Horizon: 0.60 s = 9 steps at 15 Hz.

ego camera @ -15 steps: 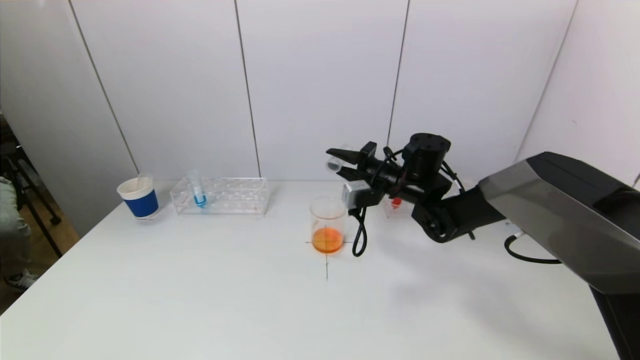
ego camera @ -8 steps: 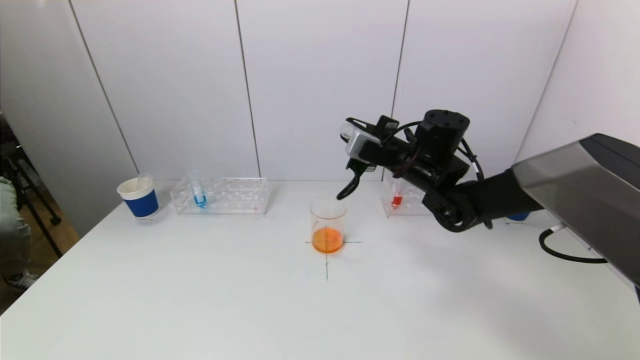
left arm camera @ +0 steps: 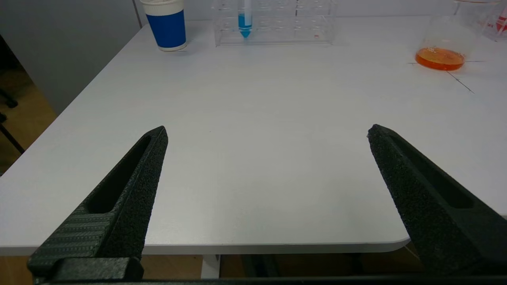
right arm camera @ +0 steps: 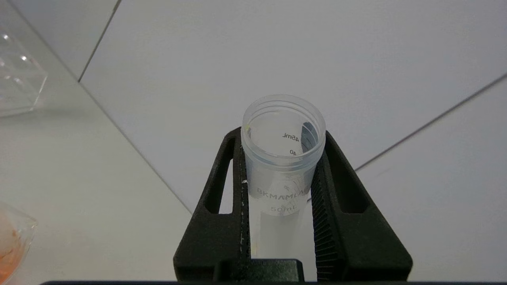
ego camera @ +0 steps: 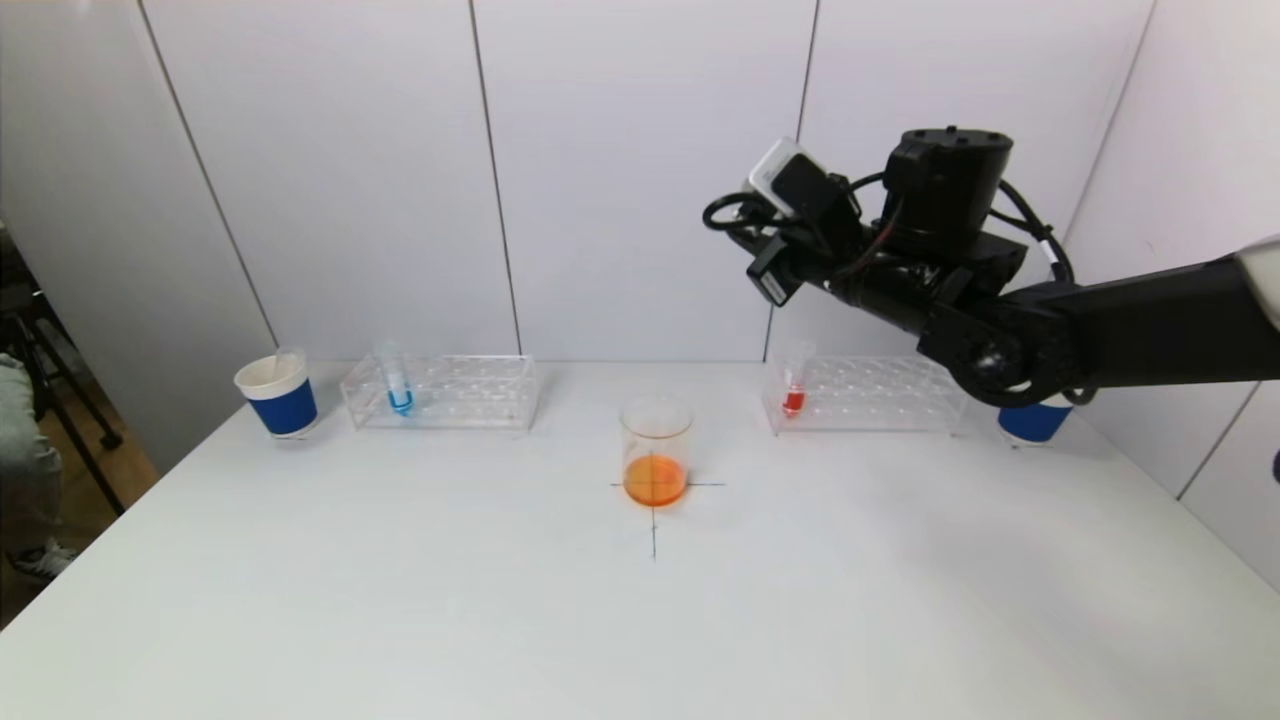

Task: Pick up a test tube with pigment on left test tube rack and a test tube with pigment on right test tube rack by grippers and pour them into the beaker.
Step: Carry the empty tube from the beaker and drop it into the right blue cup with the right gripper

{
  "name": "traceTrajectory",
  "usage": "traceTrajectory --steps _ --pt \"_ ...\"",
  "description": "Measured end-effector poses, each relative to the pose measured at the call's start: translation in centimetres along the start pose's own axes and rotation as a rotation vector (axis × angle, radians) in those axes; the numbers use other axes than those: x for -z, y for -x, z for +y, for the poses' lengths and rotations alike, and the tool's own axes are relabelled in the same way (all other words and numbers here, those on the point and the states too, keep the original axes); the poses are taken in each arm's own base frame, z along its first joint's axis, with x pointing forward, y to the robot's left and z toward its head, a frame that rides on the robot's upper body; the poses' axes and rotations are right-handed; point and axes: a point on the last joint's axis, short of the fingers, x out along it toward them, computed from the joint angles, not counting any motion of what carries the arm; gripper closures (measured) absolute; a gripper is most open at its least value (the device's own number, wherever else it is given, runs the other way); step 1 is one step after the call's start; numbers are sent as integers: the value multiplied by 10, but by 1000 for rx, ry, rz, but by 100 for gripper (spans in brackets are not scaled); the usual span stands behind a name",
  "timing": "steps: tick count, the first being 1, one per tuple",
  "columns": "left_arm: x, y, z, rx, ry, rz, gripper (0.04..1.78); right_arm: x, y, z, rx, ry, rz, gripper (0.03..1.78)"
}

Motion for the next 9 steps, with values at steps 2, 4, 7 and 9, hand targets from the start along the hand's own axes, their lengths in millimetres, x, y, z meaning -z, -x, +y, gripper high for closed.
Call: traceTrajectory --steps 2,4,7,9 --pt "0 0 0 0 0 0 6 -9 8 -16 49 -73 -6 131" --pt "0 0 0 0 1 0 6 -14 17 -33 117 -173 3 131" --pt "0 0 0 0 0 0 6 -11 32 -54 219 -338 98 131" --pt "0 0 0 0 1 0 6 -4 46 -75 280 -451 156 131"
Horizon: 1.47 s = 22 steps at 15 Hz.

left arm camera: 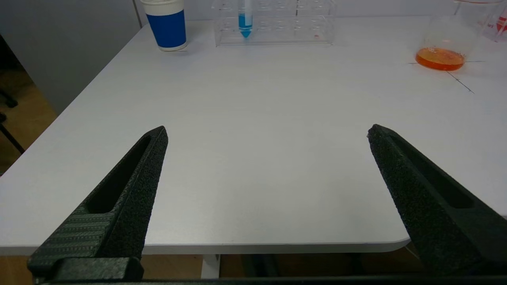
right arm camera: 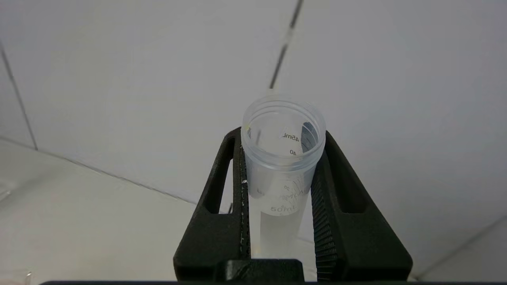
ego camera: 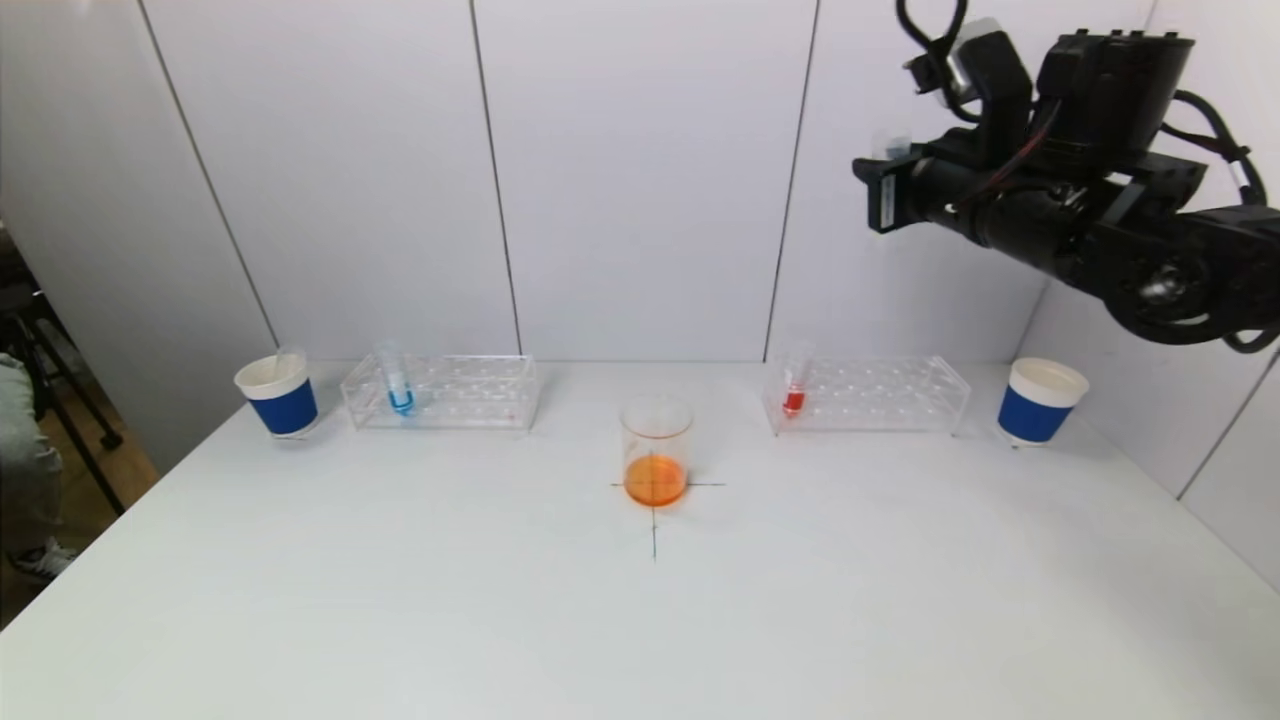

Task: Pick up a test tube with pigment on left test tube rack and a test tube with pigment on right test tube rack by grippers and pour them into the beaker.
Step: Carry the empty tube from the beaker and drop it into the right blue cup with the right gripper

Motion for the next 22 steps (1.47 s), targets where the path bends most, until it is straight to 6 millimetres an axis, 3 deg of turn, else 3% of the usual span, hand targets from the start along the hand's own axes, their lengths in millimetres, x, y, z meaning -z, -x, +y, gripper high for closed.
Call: traceTrajectory --steps 4,11,15,22 --pt "0 0 0 0 0 0 6 7 11 -63 163 -112 62 131" --pt "0 0 0 0 0 0 6 55 19 -147 389 -208 232 131" --pt "0 0 0 0 0 0 6 83 12 -166 435 -218 292 131" --pt "0 0 0 0 0 0 6 122 -4 -172 450 -253 351 131"
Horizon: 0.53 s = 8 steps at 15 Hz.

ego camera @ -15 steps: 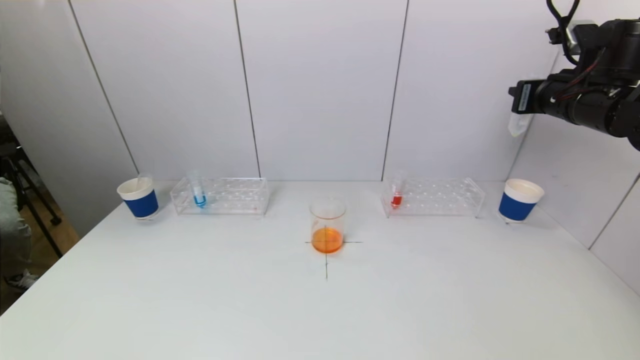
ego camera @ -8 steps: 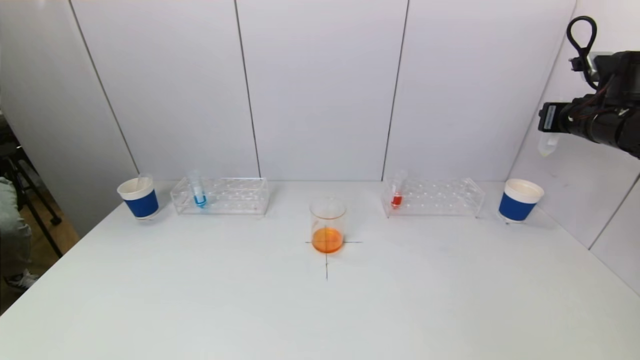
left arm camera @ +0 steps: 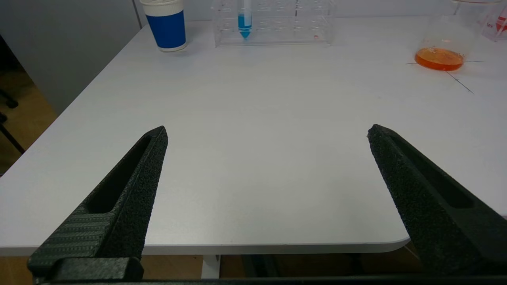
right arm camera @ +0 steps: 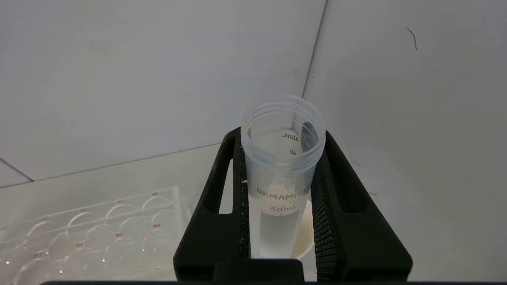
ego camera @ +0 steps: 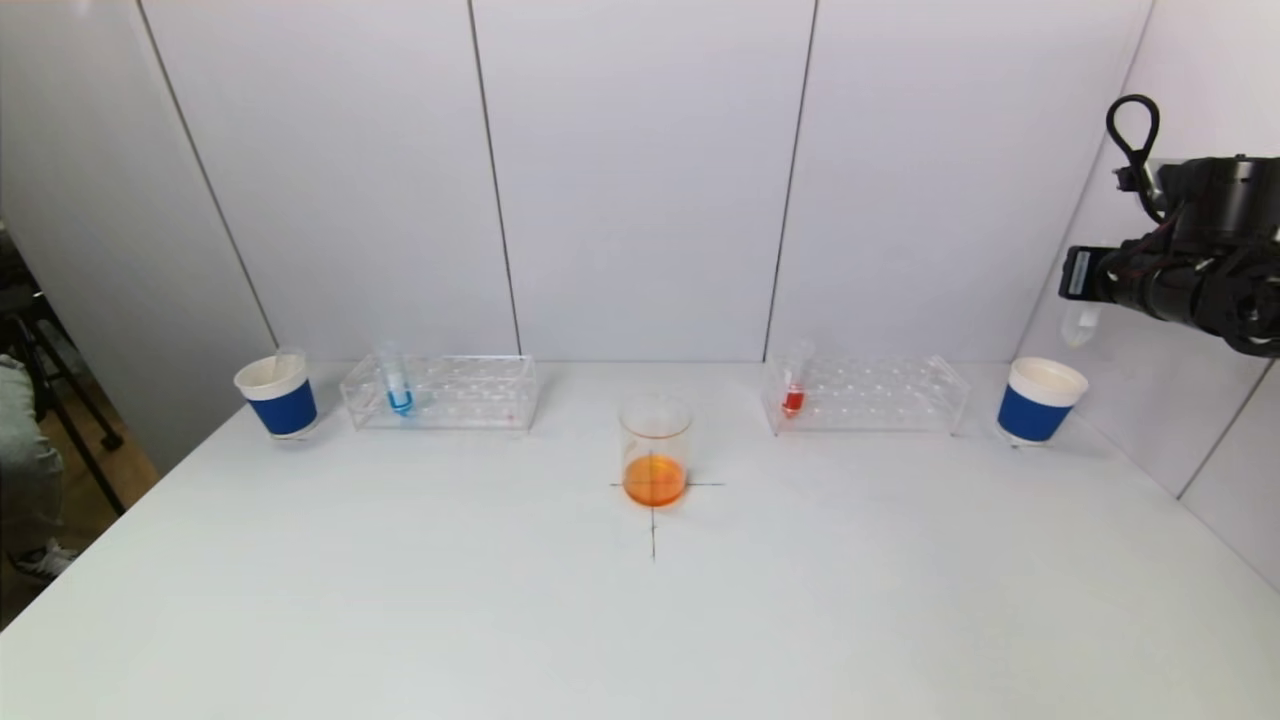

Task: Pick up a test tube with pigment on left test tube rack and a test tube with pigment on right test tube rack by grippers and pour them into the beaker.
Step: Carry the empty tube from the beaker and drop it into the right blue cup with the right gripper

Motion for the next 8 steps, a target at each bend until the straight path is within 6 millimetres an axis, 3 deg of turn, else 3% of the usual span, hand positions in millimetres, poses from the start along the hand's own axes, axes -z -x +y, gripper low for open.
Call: traceTrajectory --steps 8 --pt "0 0 0 0 0 0 6 30 -27 -2 12 0 9 131"
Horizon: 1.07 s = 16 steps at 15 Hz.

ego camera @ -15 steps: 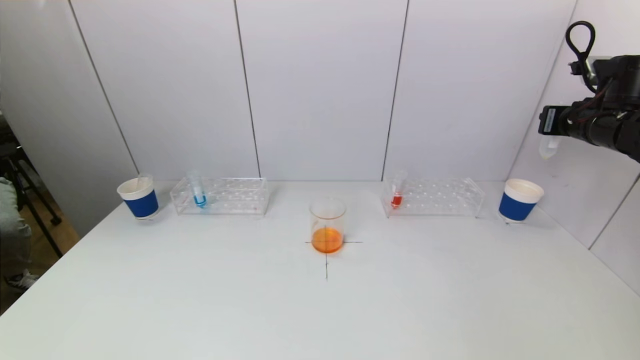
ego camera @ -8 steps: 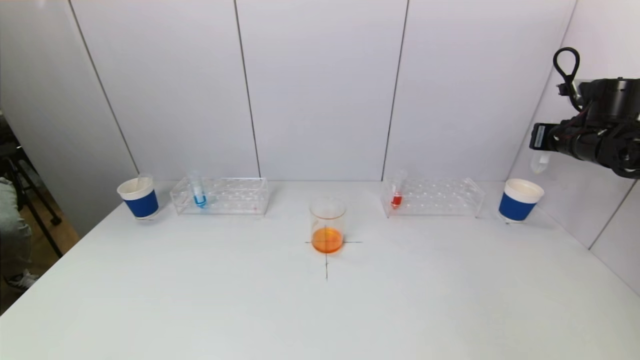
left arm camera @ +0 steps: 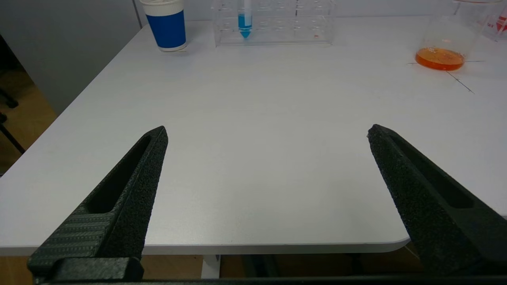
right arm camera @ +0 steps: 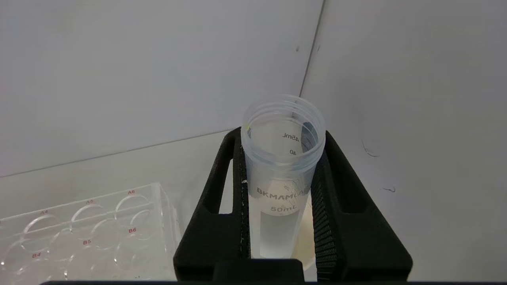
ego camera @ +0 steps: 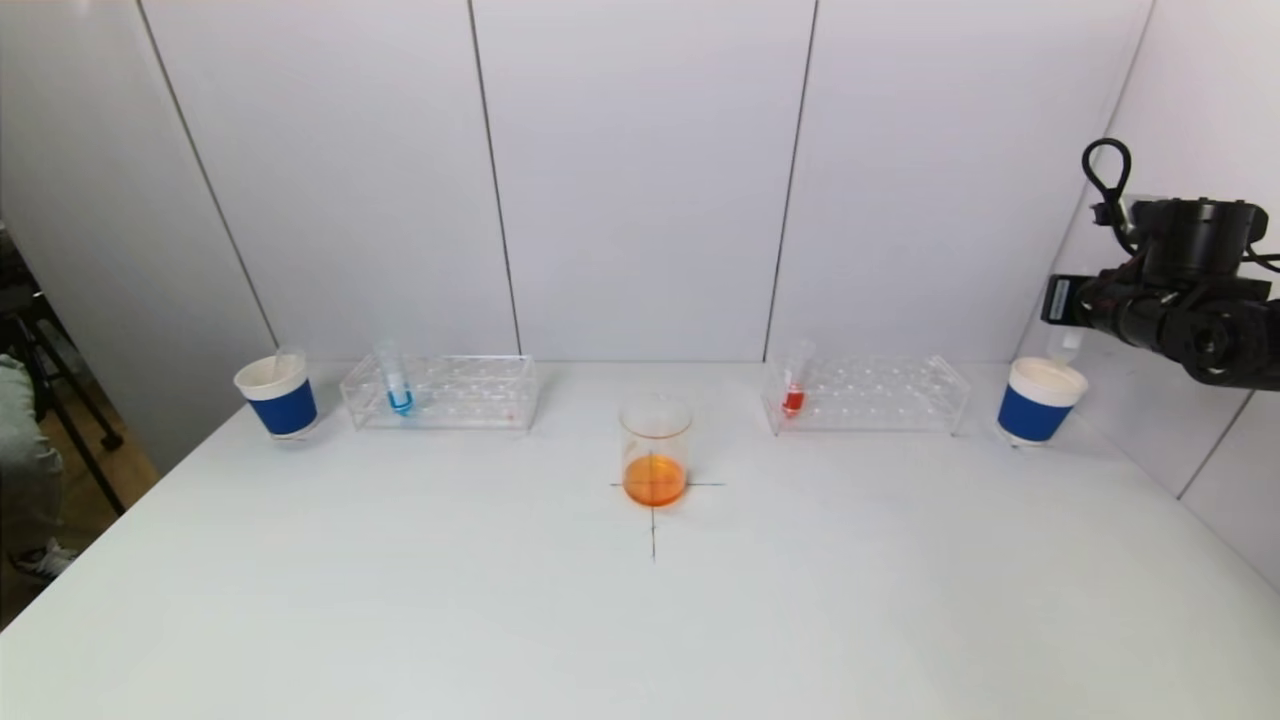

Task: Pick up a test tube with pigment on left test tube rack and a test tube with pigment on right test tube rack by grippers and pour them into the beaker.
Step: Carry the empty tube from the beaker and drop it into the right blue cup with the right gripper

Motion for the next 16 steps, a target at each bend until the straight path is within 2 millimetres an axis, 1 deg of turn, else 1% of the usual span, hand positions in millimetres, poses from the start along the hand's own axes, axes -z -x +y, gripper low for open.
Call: traceTrajectory --steps 3,11,16 --pt "0 0 0 -1 0 0 6 6 -8 1 2 1 -21 131" --pt "0 0 0 0 0 0 6 27 -25 -1 10 3 22 131" --pt "0 0 0 0 0 0 6 39 -32 -1 14 2 36 131"
